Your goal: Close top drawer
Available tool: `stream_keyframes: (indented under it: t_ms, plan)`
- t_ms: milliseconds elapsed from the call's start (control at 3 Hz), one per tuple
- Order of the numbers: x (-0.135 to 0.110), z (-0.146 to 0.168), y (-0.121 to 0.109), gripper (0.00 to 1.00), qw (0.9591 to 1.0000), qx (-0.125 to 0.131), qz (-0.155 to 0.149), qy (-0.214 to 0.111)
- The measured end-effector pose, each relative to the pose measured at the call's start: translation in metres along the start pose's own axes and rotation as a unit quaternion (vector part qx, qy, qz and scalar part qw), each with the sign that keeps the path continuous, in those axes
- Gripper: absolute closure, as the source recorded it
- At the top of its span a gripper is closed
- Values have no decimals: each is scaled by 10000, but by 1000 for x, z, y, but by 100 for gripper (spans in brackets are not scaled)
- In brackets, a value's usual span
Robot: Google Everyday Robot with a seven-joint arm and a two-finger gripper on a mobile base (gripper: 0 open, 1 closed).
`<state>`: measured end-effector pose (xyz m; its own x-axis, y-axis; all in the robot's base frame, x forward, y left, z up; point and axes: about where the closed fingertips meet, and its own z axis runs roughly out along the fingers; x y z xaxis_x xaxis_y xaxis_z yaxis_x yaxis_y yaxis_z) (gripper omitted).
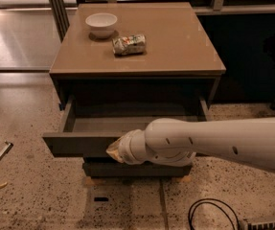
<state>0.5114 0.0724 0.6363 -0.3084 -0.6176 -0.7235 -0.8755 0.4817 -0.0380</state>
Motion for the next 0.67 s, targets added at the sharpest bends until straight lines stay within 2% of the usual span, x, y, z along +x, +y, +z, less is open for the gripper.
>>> stream_keyframes:
  t_ms: [667]
  plan:
    - [10,-12,-92,100,9983,557,166,78]
